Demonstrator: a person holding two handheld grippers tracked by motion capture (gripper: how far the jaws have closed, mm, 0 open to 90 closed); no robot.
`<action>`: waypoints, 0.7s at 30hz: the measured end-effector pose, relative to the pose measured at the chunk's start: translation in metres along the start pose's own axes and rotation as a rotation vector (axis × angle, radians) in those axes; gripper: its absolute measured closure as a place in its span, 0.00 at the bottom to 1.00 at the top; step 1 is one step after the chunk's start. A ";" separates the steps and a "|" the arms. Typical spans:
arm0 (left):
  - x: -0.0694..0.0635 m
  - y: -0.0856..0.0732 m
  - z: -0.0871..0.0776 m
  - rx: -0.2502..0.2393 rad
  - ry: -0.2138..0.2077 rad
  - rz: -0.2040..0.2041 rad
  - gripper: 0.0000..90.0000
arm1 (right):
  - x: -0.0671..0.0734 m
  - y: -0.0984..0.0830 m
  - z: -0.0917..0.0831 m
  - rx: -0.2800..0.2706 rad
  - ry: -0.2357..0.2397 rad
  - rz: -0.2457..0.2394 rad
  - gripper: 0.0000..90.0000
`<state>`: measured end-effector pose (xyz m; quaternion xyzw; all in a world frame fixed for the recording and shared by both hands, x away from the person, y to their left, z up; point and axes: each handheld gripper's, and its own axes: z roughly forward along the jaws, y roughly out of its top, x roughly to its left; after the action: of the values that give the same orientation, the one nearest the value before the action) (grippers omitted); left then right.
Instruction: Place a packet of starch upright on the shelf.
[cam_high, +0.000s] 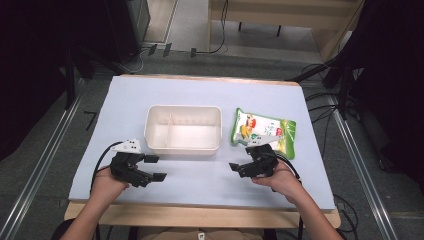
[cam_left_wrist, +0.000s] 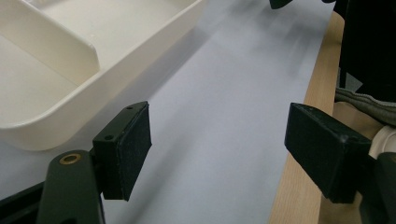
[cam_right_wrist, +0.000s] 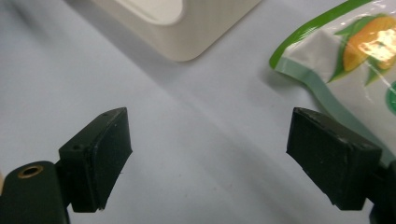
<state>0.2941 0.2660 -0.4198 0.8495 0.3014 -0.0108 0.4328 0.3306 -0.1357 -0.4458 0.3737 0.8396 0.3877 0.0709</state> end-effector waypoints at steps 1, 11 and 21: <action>0.000 0.000 0.000 0.000 0.000 0.000 0.26 | 0.000 0.000 0.000 0.000 0.000 0.000 0.16; -0.001 0.001 0.001 0.001 -0.004 0.003 0.26 | -0.008 0.001 -0.006 -0.004 0.029 -0.027 0.30; -0.001 0.001 0.001 -0.002 -0.008 0.004 0.26 | -0.016 0.004 -0.013 -0.035 -0.004 -0.017 0.40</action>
<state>0.2939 0.2644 -0.4192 0.8497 0.2980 -0.0129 0.4348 0.3394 -0.1527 -0.4370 0.3661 0.8356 0.4011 0.0823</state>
